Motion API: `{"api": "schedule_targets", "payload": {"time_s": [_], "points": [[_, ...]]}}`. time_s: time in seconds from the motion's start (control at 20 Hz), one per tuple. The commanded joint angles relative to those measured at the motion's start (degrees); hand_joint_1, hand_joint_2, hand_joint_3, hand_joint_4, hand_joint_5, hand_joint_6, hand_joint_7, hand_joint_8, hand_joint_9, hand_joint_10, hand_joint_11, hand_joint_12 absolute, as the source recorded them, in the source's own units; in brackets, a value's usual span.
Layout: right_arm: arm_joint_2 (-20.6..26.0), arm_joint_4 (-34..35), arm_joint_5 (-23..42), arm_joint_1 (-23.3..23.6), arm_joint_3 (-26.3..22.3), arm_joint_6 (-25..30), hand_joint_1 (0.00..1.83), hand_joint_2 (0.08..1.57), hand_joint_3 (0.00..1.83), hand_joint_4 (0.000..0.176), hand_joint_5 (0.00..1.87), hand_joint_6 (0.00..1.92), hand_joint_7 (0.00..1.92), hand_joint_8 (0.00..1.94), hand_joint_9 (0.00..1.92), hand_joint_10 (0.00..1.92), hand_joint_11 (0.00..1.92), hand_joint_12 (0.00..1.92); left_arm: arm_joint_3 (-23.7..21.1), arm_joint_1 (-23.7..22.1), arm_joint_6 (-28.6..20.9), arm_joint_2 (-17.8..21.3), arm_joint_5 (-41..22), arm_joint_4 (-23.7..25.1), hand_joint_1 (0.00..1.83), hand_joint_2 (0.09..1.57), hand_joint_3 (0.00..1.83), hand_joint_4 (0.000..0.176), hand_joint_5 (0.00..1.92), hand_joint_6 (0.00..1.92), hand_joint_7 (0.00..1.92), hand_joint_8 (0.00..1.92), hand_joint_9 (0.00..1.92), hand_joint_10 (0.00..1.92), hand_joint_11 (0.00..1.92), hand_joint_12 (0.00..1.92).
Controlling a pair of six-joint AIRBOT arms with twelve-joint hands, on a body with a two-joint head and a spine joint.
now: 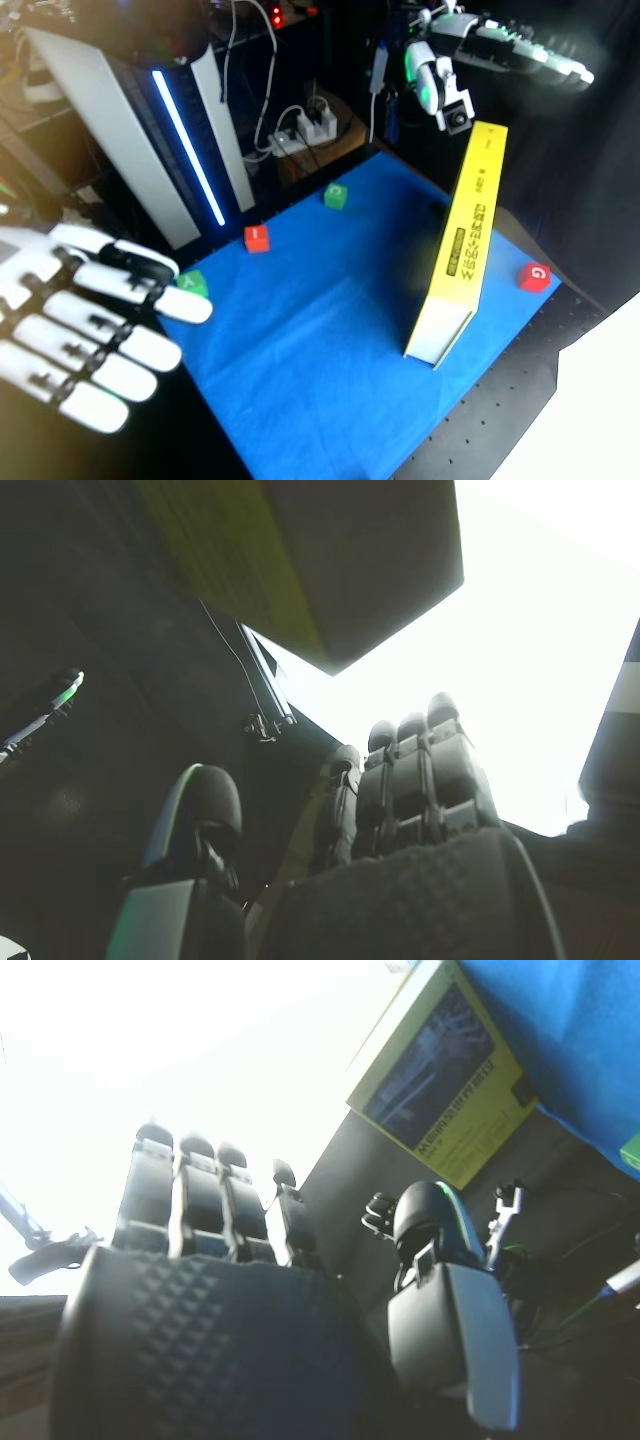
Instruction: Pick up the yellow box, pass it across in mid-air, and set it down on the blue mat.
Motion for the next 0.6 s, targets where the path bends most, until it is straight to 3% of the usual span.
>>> {"api": "schedule_targets", "payload": {"time_s": [0.0,0.05,0.1,0.15,0.2,0.25,0.3,0.45,0.55], "points": [[0.10,0.12,7.34,0.75,0.14,0.05,0.34,1.31,0.01,0.016,0.00,0.00,0.00,0.00,0.00,0.00,0.00,0.00,0.07,-0.20,-0.10,0.01,-7.27,0.74,0.21,1.30,0.01,0.117,0.00,0.00,0.00,0.00,0.00,0.00,0.00,0.00],[0.06,0.12,7.35,0.75,0.13,0.05,0.32,1.32,0.01,0.028,0.00,0.00,0.00,0.00,0.00,0.00,0.00,0.00,0.09,-0.11,-0.02,-0.03,-7.22,0.51,0.25,1.28,0.00,0.124,0.00,0.00,0.00,0.00,0.00,0.00,0.00,0.00],[-0.01,0.12,7.35,0.75,0.12,0.05,0.33,1.32,0.01,0.031,0.00,0.00,0.00,0.00,0.00,0.00,0.00,0.00,0.09,0.02,0.17,-0.07,-7.07,0.05,0.36,1.24,0.00,0.156,0.00,0.00,0.00,0.00,0.00,0.00,0.00,0.00],[-0.08,0.12,7.34,0.74,0.10,0.05,0.34,1.32,0.00,0.029,0.00,0.00,0.00,0.00,0.00,0.00,0.00,0.00,0.18,0.16,0.21,-0.15,-6.47,-0.72,0.41,1.21,0.00,0.165,0.00,0.00,0.00,0.00,0.00,0.00,0.00,0.00],[-0.25,0.12,7.34,0.74,0.13,0.05,0.31,1.32,0.00,0.044,0.00,0.00,0.00,0.00,0.00,0.00,0.00,0.00,0.44,0.28,0.28,-0.38,-5.47,-1.68,0.48,1.17,0.00,0.169,0.00,0.00,0.00,0.00,0.00,0.00,0.00,0.00],[-0.36,0.13,7.34,0.74,0.16,0.05,0.30,1.32,0.00,0.042,0.00,0.00,0.00,0.00,0.00,0.00,0.00,0.00,0.66,0.30,0.28,-0.53,-4.68,-2.10,0.53,1.12,0.00,0.172,0.00,0.00,0.00,0.00,0.00,0.00,0.00,0.00],[-0.54,0.13,7.34,0.74,0.24,0.05,0.32,1.32,0.00,0.051,0.00,0.00,0.00,0.00,0.00,0.00,0.00,0.00,1.10,0.31,0.31,-0.87,-3.39,-2.99,0.56,1.09,0.00,0.168,0.00,0.00,0.00,0.00,0.00,0.00,0.00,0.00],[-0.82,0.13,7.31,0.73,0.30,0.05,0.30,1.32,0.00,0.056,0.00,0.00,0.00,0.00,0.00,0.00,0.00,0.00,3.05,0.12,0.26,-2.91,1.39,-5.52,0.68,1.09,0.00,0.146,0.00,0.00,0.00,0.00,0.00,0.00,0.00,0.00],[-1.08,0.13,7.30,0.73,0.37,0.05,0.32,1.32,0.00,0.045,0.00,0.00,0.00,0.00,0.00,0.00,0.00,0.00,4.97,-0.72,0.16,-5.13,6.33,-8.02,0.73,1.07,0.00,0.146,0.00,0.00,0.00,0.00,0.00,0.00,0.00,0.00]]}}
